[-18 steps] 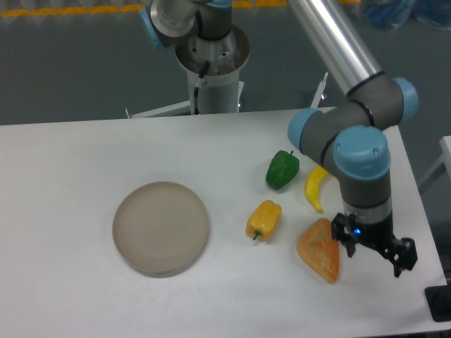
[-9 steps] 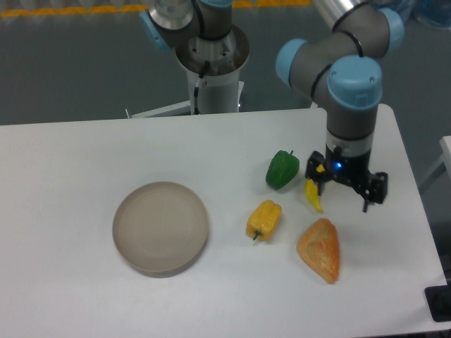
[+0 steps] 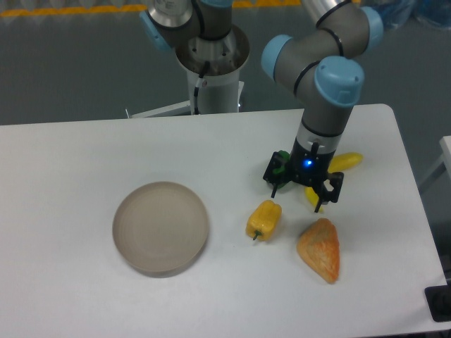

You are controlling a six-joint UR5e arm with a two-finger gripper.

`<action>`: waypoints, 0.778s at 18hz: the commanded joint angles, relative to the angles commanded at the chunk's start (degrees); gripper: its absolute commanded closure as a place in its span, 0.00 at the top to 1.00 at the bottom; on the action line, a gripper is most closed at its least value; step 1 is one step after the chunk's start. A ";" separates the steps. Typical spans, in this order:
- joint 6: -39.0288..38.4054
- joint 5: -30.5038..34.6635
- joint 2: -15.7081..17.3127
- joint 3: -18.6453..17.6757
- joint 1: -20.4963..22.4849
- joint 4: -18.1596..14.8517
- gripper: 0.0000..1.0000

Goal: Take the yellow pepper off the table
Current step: 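Lower the open gripper around the yellow bell pepper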

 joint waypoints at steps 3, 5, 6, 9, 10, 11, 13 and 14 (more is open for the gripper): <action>1.31 4.49 -1.49 -1.67 -3.08 1.58 1.00; 1.49 4.58 -2.11 -2.46 -3.69 3.34 1.00; 1.58 4.58 -2.55 -2.73 -3.96 3.87 1.00; 2.72 5.20 -2.73 -3.17 -4.66 4.05 1.00; 2.99 5.20 -2.73 -3.26 -4.92 4.05 1.00; 3.16 5.20 -2.81 -3.35 -4.93 4.05 1.00; 3.25 5.37 -3.25 -3.61 -5.10 4.05 1.00; 3.34 5.64 -3.08 -3.87 -5.10 4.05 1.00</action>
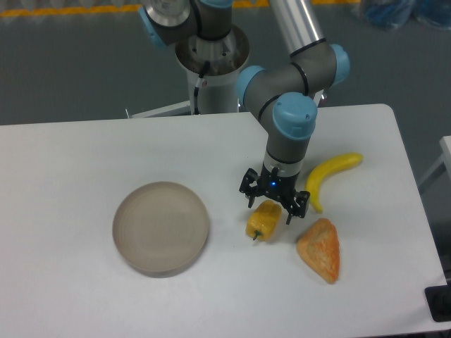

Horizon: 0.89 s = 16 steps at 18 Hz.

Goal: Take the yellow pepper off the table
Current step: 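Lower the open gripper around the yellow bell pepper, then close the gripper on the yellow bell pepper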

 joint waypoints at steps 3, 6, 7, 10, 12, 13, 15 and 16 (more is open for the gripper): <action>-0.09 0.18 -0.08 -0.27 -0.26 0.00 1.00; -0.09 0.79 -0.35 -0.18 -0.44 0.09 1.00; -0.09 0.79 -0.52 -0.18 -0.53 0.09 1.00; -0.44 0.88 -1.05 0.60 -0.79 0.96 1.00; -0.53 0.97 -1.14 0.88 -1.05 0.97 1.00; -0.18 0.97 -1.23 0.27 -1.05 1.58 1.00; -0.17 2.37 -1.23 -0.44 -1.14 1.58 1.00; -0.17 2.46 -1.23 -0.27 -1.23 1.58 1.00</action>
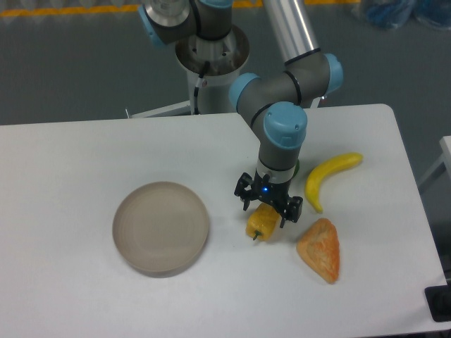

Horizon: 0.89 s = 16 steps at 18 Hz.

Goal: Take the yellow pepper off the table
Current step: 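Close the gripper on the yellow bell pepper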

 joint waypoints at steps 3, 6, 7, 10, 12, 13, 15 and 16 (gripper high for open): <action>0.00 0.09 -0.18 -0.17 -0.18 0.00 1.00; -0.09 1.23 -0.61 -0.17 -0.35 0.00 0.81; 0.00 1.14 -0.70 -0.09 -0.35 0.00 0.63; 0.09 1.14 -0.62 0.26 -0.35 0.00 0.36; 0.18 1.06 -0.44 0.53 -0.35 0.00 0.32; 0.09 1.06 -0.35 0.70 -0.35 -0.09 0.32; 0.18 1.23 0.00 1.14 -0.27 -0.17 0.32; 0.18 1.14 0.44 1.93 -0.18 -0.26 0.32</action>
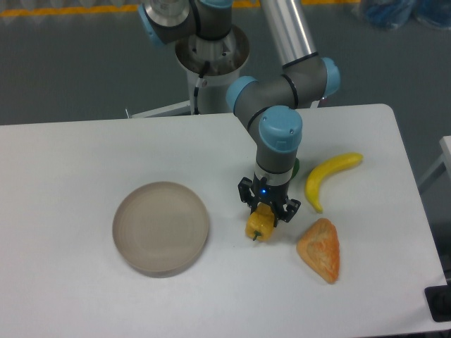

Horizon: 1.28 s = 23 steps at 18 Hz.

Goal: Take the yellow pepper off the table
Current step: 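Close the gripper on the yellow bell pepper, then lift the held yellow pepper up off the table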

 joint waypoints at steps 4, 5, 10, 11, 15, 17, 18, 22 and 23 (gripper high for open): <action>3.15 0.61 1.58 3.34 0.26 -0.88 0.32; 4.99 0.70 2.37 4.65 0.44 -1.05 0.32; 10.01 0.97 4.83 8.35 2.99 -2.72 0.32; 10.11 1.66 4.84 10.01 3.08 -3.07 0.32; 11.33 5.09 4.40 15.20 3.69 -7.91 0.32; 11.87 5.27 4.05 15.83 3.69 -8.26 0.32; 11.87 5.62 3.96 15.83 3.69 -8.26 0.32; 11.95 6.94 3.96 15.92 3.61 -8.17 0.32; 11.95 6.94 3.96 15.92 3.60 -8.09 0.32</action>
